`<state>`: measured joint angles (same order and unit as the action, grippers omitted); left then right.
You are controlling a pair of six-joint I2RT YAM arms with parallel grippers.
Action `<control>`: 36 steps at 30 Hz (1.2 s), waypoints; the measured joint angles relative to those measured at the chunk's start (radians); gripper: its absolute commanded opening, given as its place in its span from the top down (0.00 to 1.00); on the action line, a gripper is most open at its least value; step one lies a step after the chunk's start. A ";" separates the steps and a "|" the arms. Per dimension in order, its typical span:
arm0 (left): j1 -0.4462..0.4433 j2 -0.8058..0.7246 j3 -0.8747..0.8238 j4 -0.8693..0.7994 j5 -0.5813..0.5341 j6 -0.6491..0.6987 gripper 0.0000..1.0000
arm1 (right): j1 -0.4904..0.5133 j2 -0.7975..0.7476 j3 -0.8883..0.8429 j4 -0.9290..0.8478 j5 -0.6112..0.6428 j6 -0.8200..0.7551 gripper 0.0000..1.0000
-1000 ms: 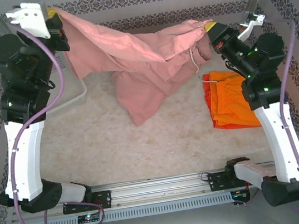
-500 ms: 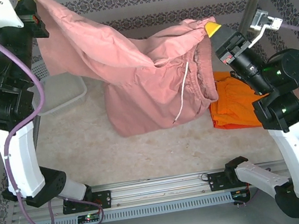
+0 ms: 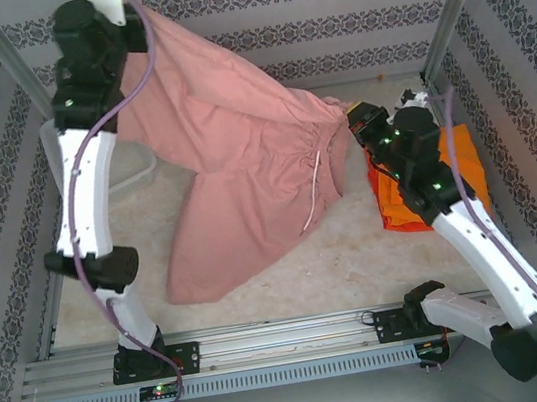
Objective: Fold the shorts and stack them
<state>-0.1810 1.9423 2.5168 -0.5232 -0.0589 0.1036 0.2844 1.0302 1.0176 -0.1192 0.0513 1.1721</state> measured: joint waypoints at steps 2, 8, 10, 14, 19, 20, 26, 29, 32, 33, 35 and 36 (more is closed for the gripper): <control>0.002 0.080 -0.001 0.000 0.015 -0.015 1.00 | -0.043 0.064 -0.023 0.013 0.004 0.018 1.00; 0.004 0.287 0.002 0.025 0.033 -0.065 1.00 | -0.142 0.311 -0.037 0.117 -0.009 0.062 1.00; 0.005 0.361 0.036 0.032 0.034 -0.088 1.00 | -0.164 0.419 -0.010 0.132 -0.029 0.068 0.96; 0.005 0.470 0.102 0.066 0.044 -0.133 0.71 | -0.195 0.632 0.125 0.147 -0.085 0.100 0.63; 0.008 0.503 0.116 0.110 0.063 -0.208 0.12 | -0.245 0.838 0.322 0.185 -0.184 0.175 0.24; 0.011 0.503 0.123 0.110 0.074 -0.227 0.05 | -0.253 0.855 0.343 0.190 -0.194 0.190 0.21; 0.045 0.454 0.134 0.038 0.144 -0.309 0.00 | -0.285 0.819 0.372 0.203 -0.203 0.206 0.06; 0.056 0.359 0.071 -0.045 0.191 -0.335 0.01 | -0.286 0.757 0.354 0.216 -0.246 0.183 0.04; 0.057 0.115 -0.246 -0.041 0.263 -0.381 0.01 | -0.281 0.669 0.285 0.234 -0.313 0.151 0.02; 0.057 0.032 -0.367 -0.006 0.283 -0.399 0.00 | -0.275 0.642 0.255 0.236 -0.331 0.136 0.02; 0.056 -0.200 -0.717 0.101 0.323 -0.459 0.00 | -0.254 0.584 0.183 0.234 -0.366 0.101 0.02; 0.056 -0.280 -0.836 0.130 0.334 -0.485 0.01 | -0.242 0.565 0.153 0.232 -0.381 0.086 0.02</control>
<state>-0.1249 1.6619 1.6806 -0.3927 0.2749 -0.3817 0.0422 1.5948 1.1706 0.1127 -0.3302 1.2579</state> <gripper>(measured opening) 0.997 0.977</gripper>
